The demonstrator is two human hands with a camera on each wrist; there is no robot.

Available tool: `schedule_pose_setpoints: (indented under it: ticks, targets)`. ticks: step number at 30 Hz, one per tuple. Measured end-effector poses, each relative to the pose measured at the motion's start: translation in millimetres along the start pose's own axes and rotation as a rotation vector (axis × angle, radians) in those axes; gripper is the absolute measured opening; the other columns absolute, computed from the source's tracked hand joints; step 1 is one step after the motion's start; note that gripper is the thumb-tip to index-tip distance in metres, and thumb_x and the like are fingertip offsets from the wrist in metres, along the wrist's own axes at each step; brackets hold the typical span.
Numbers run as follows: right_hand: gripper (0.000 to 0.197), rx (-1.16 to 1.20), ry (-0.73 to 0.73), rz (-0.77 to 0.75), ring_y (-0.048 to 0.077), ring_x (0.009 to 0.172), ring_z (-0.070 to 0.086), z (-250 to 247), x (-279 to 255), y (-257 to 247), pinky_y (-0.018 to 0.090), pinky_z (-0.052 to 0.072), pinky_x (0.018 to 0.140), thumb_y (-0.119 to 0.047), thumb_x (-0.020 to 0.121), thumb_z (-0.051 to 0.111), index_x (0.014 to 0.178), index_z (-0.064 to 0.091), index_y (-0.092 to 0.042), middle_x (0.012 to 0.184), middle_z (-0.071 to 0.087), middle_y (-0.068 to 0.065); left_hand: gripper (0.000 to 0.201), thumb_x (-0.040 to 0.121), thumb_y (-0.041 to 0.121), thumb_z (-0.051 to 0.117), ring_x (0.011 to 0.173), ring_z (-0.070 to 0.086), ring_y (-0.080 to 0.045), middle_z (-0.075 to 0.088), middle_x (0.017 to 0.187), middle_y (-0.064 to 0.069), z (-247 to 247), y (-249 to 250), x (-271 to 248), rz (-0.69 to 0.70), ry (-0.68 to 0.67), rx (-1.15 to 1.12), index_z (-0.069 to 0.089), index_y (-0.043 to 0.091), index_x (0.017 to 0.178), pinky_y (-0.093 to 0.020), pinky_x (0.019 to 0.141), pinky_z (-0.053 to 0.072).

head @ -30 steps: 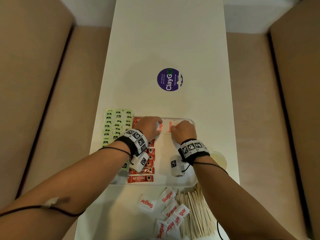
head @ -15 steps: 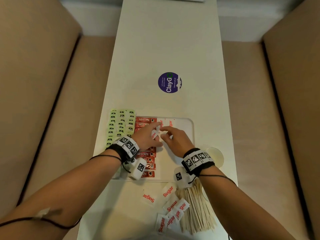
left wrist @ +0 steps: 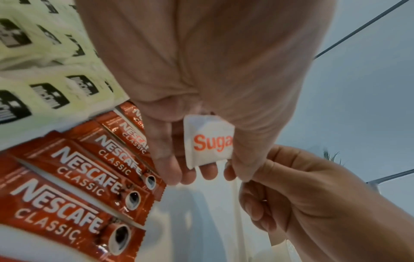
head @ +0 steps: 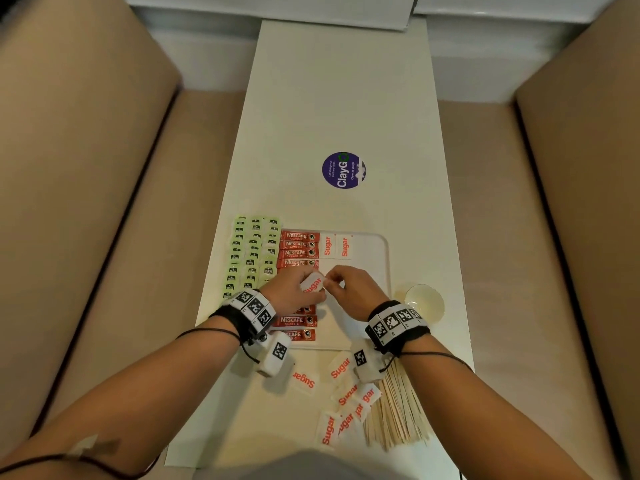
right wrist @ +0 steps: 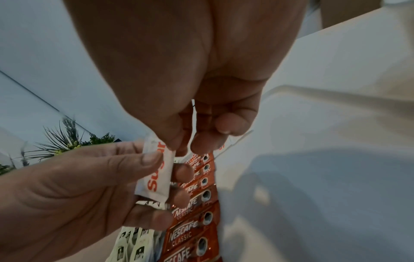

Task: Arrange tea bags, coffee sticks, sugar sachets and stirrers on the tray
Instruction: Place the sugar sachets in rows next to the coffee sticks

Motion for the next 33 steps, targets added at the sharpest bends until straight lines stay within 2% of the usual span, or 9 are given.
schedule_pose_setpoints:
  ticks: [4, 7, 11, 16, 22, 25, 27, 29, 33]
  targets:
    - [0.019, -0.046, 0.019, 0.008, 0.016, 0.097, 0.061, -6, -5, 2, 0.031, 0.050, 0.087, -0.032, 0.104, 0.053, 0.107, 0.066, -0.018, 0.107, 0.068, -0.002, 0.004, 0.095, 0.027, 0.067, 0.084, 0.067, -0.010, 0.071, 0.093, 0.007, -5, -3, -5, -0.058, 0.103, -0.011, 0.068, 0.025, 0.097, -0.032, 0.079, 0.057]
    - [0.017, -0.030, 0.033, 0.015, 0.015, 0.094, 0.062, -6, -5, 4, 0.029, 0.050, 0.084, -0.033, 0.103, 0.054, 0.104, 0.065, -0.020, 0.104, 0.067, -0.004, 0.008, 0.096, 0.022, 0.065, 0.076, 0.062, -0.008, 0.068, 0.084, 0.008, -7, -6, -7, -0.073, 0.154, -0.014, 0.068, 0.023, 0.088, -0.031, 0.077, 0.051]
    - [0.014, 0.057, 0.043, 0.052, 0.010, 0.085, 0.062, -3, -3, 9, 0.025, 0.047, 0.075, -0.035, 0.102, 0.056, 0.102, 0.063, -0.023, 0.103, 0.066, -0.006, 0.016, 0.095, 0.018, 0.066, 0.073, 0.062, -0.012, 0.067, 0.076, 0.001, -10, -4, -4, -0.072, 0.213, -0.025, 0.067, 0.025, 0.080, -0.036, 0.080, 0.055]
    - [0.018, 0.117, -0.005, 0.106, 0.011, 0.080, 0.063, 3, -4, 15, 0.023, 0.045, 0.070, -0.031, 0.103, 0.055, 0.105, 0.066, -0.017, 0.102, 0.067, -0.004, 0.006, 0.095, 0.019, 0.066, 0.083, 0.068, -0.029, 0.072, 0.086, -0.012, -15, -1, 2, -0.081, 0.239, -0.059, 0.070, 0.019, 0.090, -0.042, 0.081, 0.058]
    - [0.020, 0.173, -0.002, 0.112, 0.013, 0.072, 0.062, 4, 0, 17, 0.025, 0.048, 0.068, -0.031, 0.104, 0.056, 0.104, 0.066, -0.014, 0.096, 0.068, -0.001, 0.009, 0.095, 0.017, 0.067, 0.073, 0.062, -0.020, 0.070, 0.087, -0.020, -15, 0, 6, -0.062, 0.232, -0.068, 0.068, 0.012, 0.088, -0.032, 0.075, 0.054]
    - [0.018, 0.159, 0.003, 0.107, 0.011, 0.072, 0.060, 3, 6, 18, 0.026, 0.046, 0.070, -0.030, 0.104, 0.055, 0.098, 0.065, -0.016, 0.094, 0.067, -0.002, 0.008, 0.096, 0.018, 0.065, 0.072, 0.061, -0.022, 0.068, 0.087, -0.023, -14, -2, 9, -0.056, 0.218, -0.076, 0.067, 0.012, 0.089, -0.035, 0.076, 0.055]
    - [0.018, 0.154, 0.018, 0.116, 0.009, 0.072, 0.059, 2, 12, 21, 0.025, 0.046, 0.071, -0.029, 0.104, 0.055, 0.092, 0.063, -0.018, 0.094, 0.066, -0.004, 0.004, 0.097, 0.017, 0.063, 0.075, 0.064, -0.024, 0.065, 0.083, -0.019, -13, -2, 11, -0.063, 0.210, -0.089, 0.068, 0.017, 0.098, -0.030, 0.077, 0.054]
    - [0.021, 0.157, 0.051, 0.148, 0.009, 0.074, 0.060, 0, 19, 26, 0.025, 0.046, 0.071, -0.028, 0.104, 0.054, 0.085, 0.060, -0.021, 0.096, 0.067, -0.003, 0.014, 0.098, 0.014, 0.061, 0.074, 0.060, -0.019, 0.056, 0.078, -0.010, -13, -5, 12, -0.084, 0.220, -0.089, 0.065, 0.020, 0.110, -0.022, 0.074, 0.049]
    - [0.030, 0.122, 0.085, 0.231, 0.017, 0.082, 0.061, -5, 35, 33, 0.031, 0.046, 0.076, -0.026, 0.104, 0.054, 0.075, 0.058, -0.022, 0.095, 0.066, -0.001, 0.014, 0.097, 0.017, 0.062, 0.072, 0.056, -0.015, 0.053, 0.076, 0.001, -14, -11, 12, -0.100, 0.210, -0.004, 0.065, 0.025, 0.109, -0.030, 0.076, 0.055]
Point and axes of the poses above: each hand's wrist, its own x-axis towards the middle knuckle, its own z-axis out of the palm, y = z × x, the point moved 5 cm from there along x, towards the middle knuckle
